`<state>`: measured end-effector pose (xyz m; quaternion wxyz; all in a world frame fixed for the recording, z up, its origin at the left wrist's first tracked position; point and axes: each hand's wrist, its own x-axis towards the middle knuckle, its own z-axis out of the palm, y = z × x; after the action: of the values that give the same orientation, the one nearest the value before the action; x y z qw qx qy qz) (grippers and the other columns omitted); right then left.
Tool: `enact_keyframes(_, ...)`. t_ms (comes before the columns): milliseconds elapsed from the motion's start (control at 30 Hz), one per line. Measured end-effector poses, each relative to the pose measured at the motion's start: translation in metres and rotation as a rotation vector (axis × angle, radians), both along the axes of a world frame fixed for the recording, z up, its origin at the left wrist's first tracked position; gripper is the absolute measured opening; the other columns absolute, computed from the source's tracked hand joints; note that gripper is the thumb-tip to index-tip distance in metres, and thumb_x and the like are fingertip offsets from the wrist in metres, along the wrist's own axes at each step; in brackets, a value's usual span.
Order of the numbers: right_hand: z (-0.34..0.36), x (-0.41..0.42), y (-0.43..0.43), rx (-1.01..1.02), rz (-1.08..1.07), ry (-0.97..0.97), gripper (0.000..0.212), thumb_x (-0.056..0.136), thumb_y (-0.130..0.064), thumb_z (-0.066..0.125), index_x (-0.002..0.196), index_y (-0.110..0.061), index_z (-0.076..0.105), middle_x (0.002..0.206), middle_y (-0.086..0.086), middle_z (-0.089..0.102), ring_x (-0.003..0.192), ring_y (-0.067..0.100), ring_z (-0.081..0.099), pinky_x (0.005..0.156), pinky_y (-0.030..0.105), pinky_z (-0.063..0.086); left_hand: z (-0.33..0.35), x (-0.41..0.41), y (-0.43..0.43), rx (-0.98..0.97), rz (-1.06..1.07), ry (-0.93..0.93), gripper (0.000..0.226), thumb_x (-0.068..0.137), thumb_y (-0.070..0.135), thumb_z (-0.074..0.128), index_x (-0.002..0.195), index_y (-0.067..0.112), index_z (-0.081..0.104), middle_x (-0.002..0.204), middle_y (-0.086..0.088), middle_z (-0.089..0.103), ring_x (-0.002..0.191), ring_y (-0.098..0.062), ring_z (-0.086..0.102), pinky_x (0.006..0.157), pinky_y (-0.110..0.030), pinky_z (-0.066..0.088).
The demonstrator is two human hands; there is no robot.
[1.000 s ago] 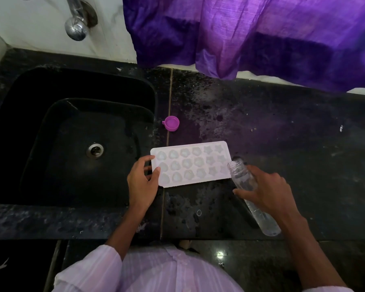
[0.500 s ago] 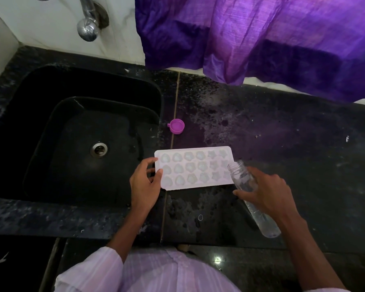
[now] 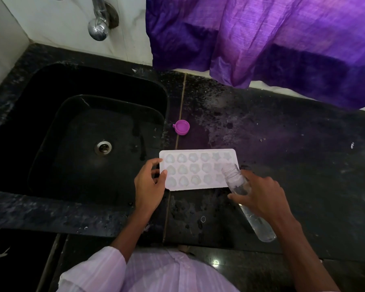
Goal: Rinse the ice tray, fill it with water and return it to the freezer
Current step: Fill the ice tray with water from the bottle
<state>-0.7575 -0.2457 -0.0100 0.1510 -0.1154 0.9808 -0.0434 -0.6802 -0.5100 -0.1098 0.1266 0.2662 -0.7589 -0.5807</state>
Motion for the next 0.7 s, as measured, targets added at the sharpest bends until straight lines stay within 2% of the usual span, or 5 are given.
enact_keyframes(267,0.000,0.001,-0.011,0.008,0.015,-0.018,0.072,0.068,-0.066,0.076,0.128,-0.030,0.057,0.099,-0.002,0.074,0.086,0.025,0.070,0.077,0.038,0.056,0.001,0.001,-0.001,0.014,0.003,-0.003,0.030,0.091,0.005,0.067,0.118,0.016,0.064,0.114,0.003,0.068,0.095,-0.003,0.066,0.071,-0.008,0.051)
enact_keyframes(500,0.002,0.003,-0.023,0.037,0.046,-0.043,0.081,0.070,-0.066,0.076,0.138,-0.029,0.052,0.109,0.001,0.074,0.095,0.027,0.070,0.080,0.039,0.055,-0.001,0.003,-0.002,0.012,-0.003,-0.003,0.030,0.091,0.006,0.067,0.120,0.013,0.064,0.115,0.003,0.069,0.097,-0.006,0.067,0.073,-0.014,0.055)
enact_keyframes(700,0.003,0.005,-0.033,0.044,0.056,-0.052,0.084,0.069,-0.069,0.074,0.140,-0.030,0.050,0.112,0.003,0.074,0.095,0.028,0.070,0.081,0.039,0.056,0.000,0.004,-0.003,0.011,-0.008,-0.004,0.029,0.091,0.005,0.067,0.119,0.012,0.065,0.114,0.002,0.069,0.097,-0.005,0.067,0.073,-0.011,0.053)
